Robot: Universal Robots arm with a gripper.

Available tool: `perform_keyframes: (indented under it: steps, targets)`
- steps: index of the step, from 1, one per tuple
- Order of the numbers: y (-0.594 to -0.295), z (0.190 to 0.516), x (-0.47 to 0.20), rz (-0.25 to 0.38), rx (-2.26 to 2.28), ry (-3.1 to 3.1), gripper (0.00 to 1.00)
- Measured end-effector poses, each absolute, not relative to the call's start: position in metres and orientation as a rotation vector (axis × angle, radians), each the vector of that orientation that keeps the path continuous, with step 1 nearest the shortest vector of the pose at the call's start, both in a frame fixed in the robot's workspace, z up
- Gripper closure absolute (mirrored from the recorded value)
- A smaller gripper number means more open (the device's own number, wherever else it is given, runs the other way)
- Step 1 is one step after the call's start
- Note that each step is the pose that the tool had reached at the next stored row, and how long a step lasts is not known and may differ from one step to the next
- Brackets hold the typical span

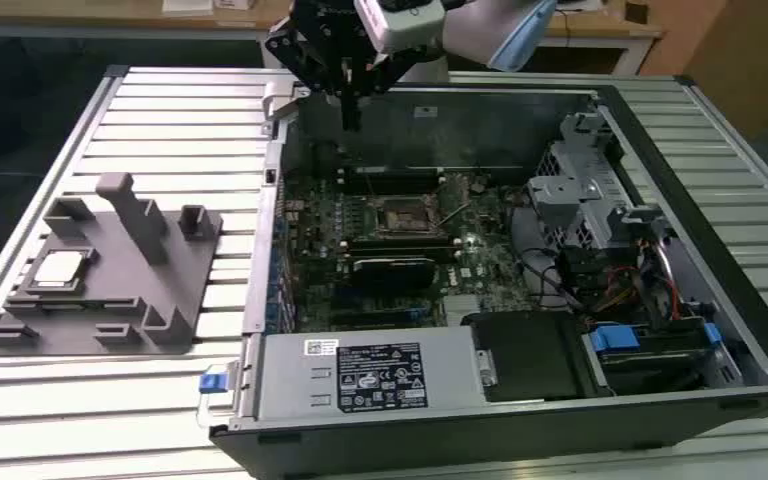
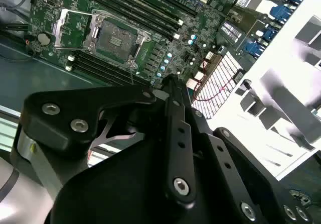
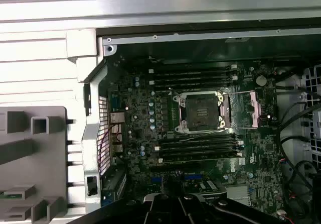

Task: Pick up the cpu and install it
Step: 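Reach for the cpu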

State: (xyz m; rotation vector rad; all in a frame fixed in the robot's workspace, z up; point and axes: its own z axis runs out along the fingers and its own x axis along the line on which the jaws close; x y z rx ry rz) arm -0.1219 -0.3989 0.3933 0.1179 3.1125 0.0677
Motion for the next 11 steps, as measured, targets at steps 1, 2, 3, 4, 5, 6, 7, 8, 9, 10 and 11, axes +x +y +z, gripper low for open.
perform_keyframes:
  steps: [1,2,3,4,5,6,7,8,9,10,11]
  targets:
    - [-0.3989,0.3933,-0.122,0.068,0.118,3.113,0.89]
    - [-0.3989,0.3933,-0.122,0.068,0.118,3.112,0.89]
    - [-0.3989,0.3933,-0.122,0.068,0.118,3.113,0.89]
    - [-0.3989,0.3933,-0.122,0.068,0.118,3.113,0.89]
    - [-0.3989,0.3933,-0.122,0.068,0.118,3.112,0.89]
    - [-0.3989,0.3933,-0.122,0.068,0.118,3.113,0.89]
    - [-0.3989,0.3933,-0.122,0.068,0.118,3.113,0.89]
    - [-0.3989,0.3933,-0.122,0.068,0.118,3.112,0.89]
    - [-0.3989,0.3933,-0.122,0.068,0.118,3.113,0.89]
    - [-0.3989,0.3933,-0.122,0.068,0.118,3.113,0.89]
    - [-0.3989,0.3933,-0.122,0.068,0.118,3.112,0.89]
